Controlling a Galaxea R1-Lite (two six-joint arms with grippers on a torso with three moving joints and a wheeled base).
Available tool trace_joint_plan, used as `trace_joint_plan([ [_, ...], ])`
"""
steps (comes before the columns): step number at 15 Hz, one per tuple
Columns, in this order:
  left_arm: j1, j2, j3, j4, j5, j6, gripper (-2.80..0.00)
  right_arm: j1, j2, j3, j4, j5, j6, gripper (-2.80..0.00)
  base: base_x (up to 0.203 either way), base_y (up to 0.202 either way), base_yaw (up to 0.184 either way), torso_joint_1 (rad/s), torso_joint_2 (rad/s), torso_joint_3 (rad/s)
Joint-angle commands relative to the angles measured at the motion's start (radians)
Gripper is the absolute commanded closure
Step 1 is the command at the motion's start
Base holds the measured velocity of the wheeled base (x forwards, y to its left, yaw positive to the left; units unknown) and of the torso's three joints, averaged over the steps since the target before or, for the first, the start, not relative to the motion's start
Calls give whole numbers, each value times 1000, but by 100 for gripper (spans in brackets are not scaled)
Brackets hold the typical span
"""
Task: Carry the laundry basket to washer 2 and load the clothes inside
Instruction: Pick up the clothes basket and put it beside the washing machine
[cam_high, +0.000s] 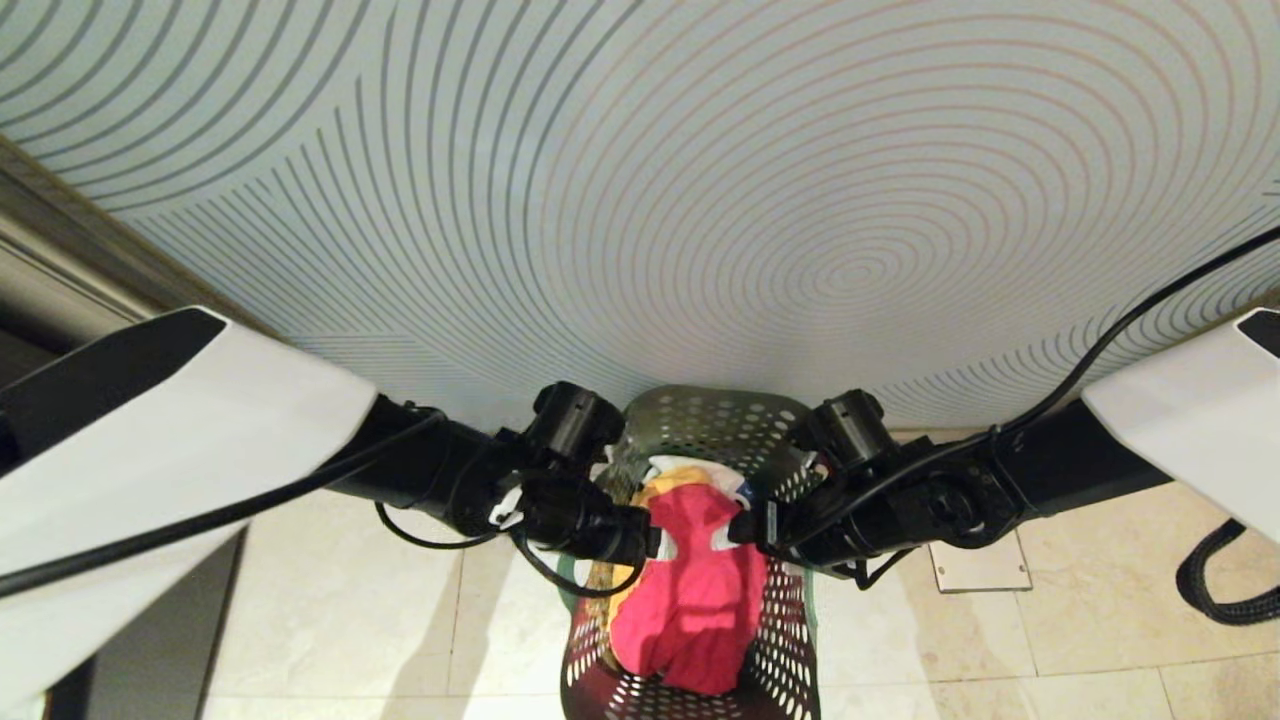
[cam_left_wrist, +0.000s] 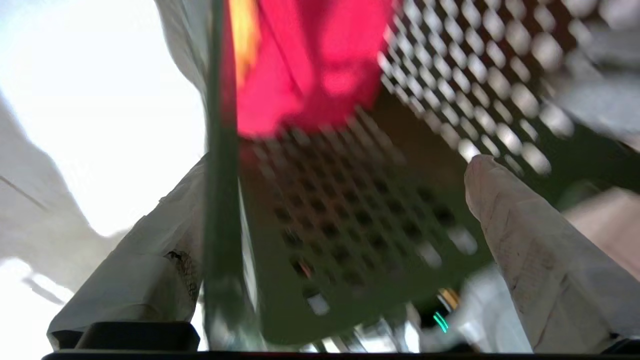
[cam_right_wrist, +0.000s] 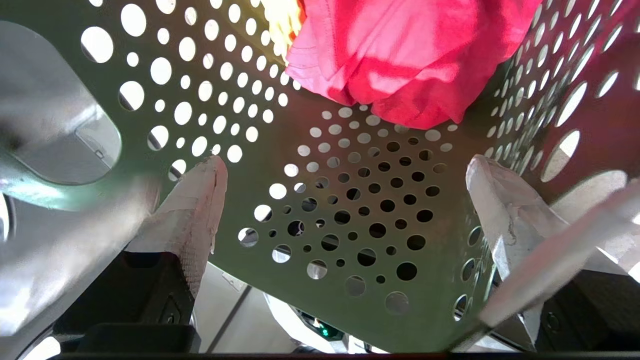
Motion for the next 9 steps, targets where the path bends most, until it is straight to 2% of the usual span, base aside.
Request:
trace_joint_plan([
  [1,1,-30,-14,49,-38,-26,-280,6,3,0,-2,2,3,-280,0,0,0,0,0,0],
  [3,1,-20,-12,54,-43,-71,-280,8,1,0,-2,-5,3,-280,0,0,0,0,0,0],
  [6,4,-10,-25,53,-45,-83,-280,8,1,0,0,-20,2,-280,0,0,0,0,0,0],
  [9,3,-8,-31,60,-82,-128,-280,8,0,0,0,-24,2,-280,0,0,0,0,0,0],
])
